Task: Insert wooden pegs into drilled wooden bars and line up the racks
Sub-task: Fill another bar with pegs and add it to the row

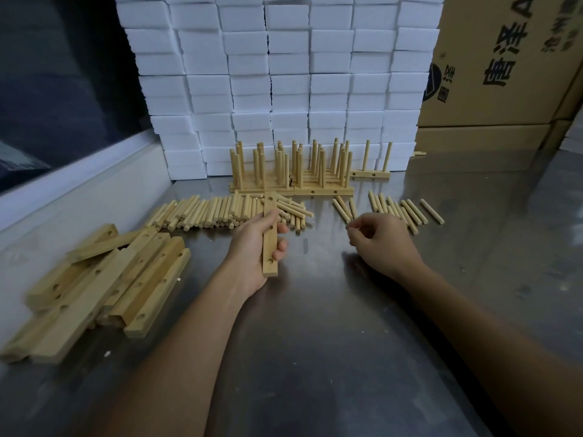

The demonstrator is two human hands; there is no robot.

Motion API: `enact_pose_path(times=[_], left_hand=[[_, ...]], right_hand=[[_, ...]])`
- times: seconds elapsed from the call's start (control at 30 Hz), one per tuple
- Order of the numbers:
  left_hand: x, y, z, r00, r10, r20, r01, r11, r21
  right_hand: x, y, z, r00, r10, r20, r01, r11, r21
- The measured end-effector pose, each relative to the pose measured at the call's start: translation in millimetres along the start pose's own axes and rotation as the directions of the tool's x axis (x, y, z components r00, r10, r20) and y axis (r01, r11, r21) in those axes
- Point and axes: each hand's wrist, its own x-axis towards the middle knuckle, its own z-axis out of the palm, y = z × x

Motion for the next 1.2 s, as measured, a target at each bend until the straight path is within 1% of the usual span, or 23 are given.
enact_pose_path(times=[0.1, 0.17, 0.3, 0.47, 0.57, 0.63, 0.7, 0.77, 0.8, 0.87, 0.93, 1.0, 1.03, 1.2], left_hand=[[0, -1, 0, 1.000, -0.013, 0.018, 0.014, 0.997, -0.079], [1, -1, 0, 1.000, 0.001, 0.022, 0.001, 0.998, -0.069], [2, -4, 1, 0.999, 0.032, 0.030, -0.032, 0.999, 0.004], [4, -4, 2, 0.999, 0.041, 0.020, -0.041, 0.999, 0.015], [4, -5, 2, 0.999, 0.045, 0.019, -0.046, 0.999, 0.026], [3, -4, 3, 0.999, 0.047, 0.014, -0.048, 0.999, 0.018], [3, -4, 3, 0.999, 0.045, -0.003, -0.045, 0.999, 0.012], [5, -3, 3, 0.999, 0.037, -0.039, -0.037, 0.999, 0.000], [5, -4, 2, 0.998, 0.029, -0.059, -0.030, 0.999, -0.016], [6, -4, 1, 0.996, 0.018, -0.088, -0.023, 0.999, -0.048], [6, -3, 0, 0.993, 0.022, -0.112, -0.030, 0.997, -0.066], [4, -3, 1, 0.991, 0.033, -0.128, -0.041, 0.997, -0.064], [4, -3, 3, 0.991, 0.039, -0.132, -0.047, 0.997, -0.060], [3, -3, 3, 0.983, 0.060, -0.176, -0.074, 0.994, -0.075]], right_hand=[[10, -13, 13, 0.998, -0.051, 0.040, 0.052, 0.998, -0.023], [20, -22, 24, 0.998, -0.051, 0.042, 0.052, 0.998, -0.030], [42, -35, 48, 1.000, 0.002, -0.020, -0.003, 1.000, -0.010], [60, -42, 66, 0.996, 0.091, 0.005, -0.089, 0.988, -0.128], [60, -39, 71, 0.995, 0.092, -0.029, -0.094, 0.990, -0.109], [57, -38, 70, 0.991, 0.091, -0.094, -0.096, 0.995, -0.042], [51, -36, 65, 0.979, 0.154, -0.136, -0.142, 0.985, 0.093], [42, -33, 57, 0.959, 0.239, -0.155, -0.197, 0.949, 0.246], [37, -30, 53, 0.949, 0.279, -0.146, -0.220, 0.919, 0.327], [25, -28, 40, 0.935, 0.344, -0.085, -0.261, 0.830, 0.494], [13, -29, 29, 0.940, 0.342, 0.002, -0.274, 0.749, 0.604], [1, -31, 22, 0.958, 0.278, 0.071, -0.257, 0.719, 0.645], [-4, -33, 20, 0.966, 0.242, 0.094, -0.244, 0.723, 0.646], [-13, -43, 23, 0.985, 0.122, 0.125, -0.171, 0.825, 0.538]])
